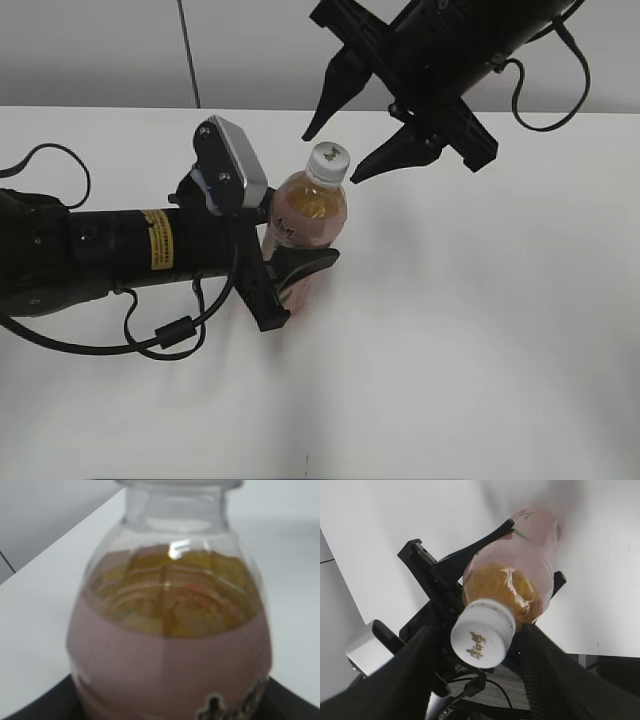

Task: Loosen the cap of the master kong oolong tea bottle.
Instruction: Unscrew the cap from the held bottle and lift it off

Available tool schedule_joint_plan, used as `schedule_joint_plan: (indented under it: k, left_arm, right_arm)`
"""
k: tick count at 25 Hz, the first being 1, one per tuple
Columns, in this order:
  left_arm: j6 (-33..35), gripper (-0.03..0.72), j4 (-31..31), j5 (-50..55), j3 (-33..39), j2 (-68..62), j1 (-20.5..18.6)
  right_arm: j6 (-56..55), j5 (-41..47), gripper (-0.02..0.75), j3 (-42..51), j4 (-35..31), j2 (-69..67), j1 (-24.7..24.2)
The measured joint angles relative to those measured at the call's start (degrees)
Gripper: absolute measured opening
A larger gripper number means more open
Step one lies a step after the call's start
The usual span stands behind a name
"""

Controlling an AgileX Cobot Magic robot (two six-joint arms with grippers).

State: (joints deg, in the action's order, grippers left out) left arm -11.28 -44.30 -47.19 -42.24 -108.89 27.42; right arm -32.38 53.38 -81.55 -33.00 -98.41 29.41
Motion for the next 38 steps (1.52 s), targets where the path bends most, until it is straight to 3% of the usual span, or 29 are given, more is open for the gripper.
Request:
schedule_joint_plan:
  k: [14,22,27,38]
  left_arm:
    - [1.0,0.407,0.1,0.4,0.0,0.1,0.0]
    - [1.3,0.407,0.1,0.5,0.0,0.1,0.0]
    - [1.5,0.407,0.1,0.5,0.0,0.1,0.0]
    - [2.1,0.407,-0.2,0.5,-0.1,0.1,0.1]
  right_arm:
    - [-0.1,0.0,0.406,0.0,0.0,-1.8,0.1]
    - [0.1,-0.2,0.299,0.0,-0.2,-2.0,0.1]
    - [1.0,-0.1,0.298,0.0,-0.1,-2.0,0.1]
    - [13.7,1.0,0.293,-0.3,1.8,-2.0,0.1]
